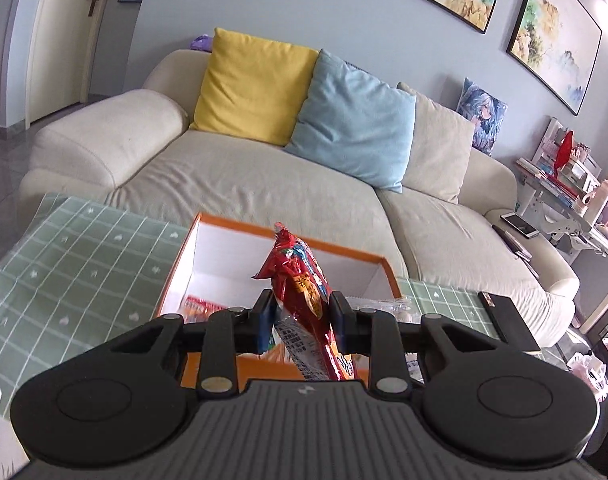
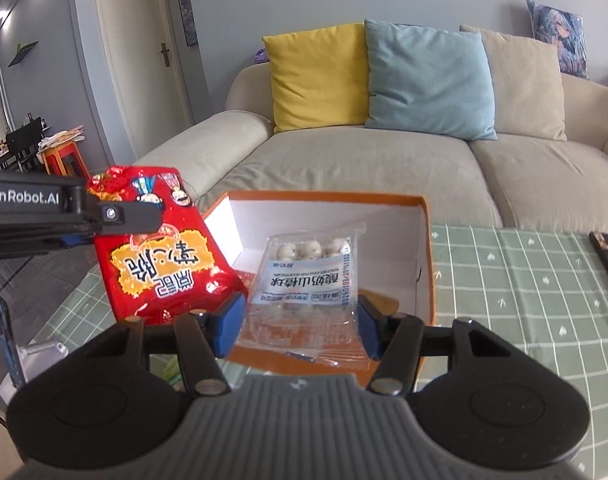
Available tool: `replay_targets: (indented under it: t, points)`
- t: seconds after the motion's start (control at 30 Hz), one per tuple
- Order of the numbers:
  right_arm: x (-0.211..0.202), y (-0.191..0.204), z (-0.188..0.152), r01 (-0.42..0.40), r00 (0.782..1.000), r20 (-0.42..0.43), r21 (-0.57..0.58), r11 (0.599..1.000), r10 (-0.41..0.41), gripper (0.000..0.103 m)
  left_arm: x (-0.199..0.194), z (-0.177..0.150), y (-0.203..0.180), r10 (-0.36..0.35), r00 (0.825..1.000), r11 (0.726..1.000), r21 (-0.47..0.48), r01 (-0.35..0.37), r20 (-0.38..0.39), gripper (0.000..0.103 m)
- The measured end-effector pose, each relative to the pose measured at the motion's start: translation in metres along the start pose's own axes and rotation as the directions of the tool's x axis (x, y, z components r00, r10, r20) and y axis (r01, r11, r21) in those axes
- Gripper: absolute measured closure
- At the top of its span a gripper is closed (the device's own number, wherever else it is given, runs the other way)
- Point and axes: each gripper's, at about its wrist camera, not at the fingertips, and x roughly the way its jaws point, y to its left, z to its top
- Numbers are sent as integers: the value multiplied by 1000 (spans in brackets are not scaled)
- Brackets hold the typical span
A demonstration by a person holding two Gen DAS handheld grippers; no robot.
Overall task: Organize snacks
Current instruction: 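Lift both packs and carry them over the orange box, then lower both packs into the box and open both tools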
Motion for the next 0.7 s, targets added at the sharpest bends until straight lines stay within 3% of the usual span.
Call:
replay_targets:
  t: [0.23,0.43,0.7]
  points:
    - [35,-4,27,13,1000,-15,-8,1000,-13,46,30,20,7,12,1000,1000,-2,-12,8,71]
    - [74,-9,39,35,996,-78,10,999,-34,46,66,26,17,41,999,999,-14,-41,15,71]
    - [125,-17,32,99,976,-190,-63,993,-109,46,124,4,30,6,994,999,-40,-10,-113,71]
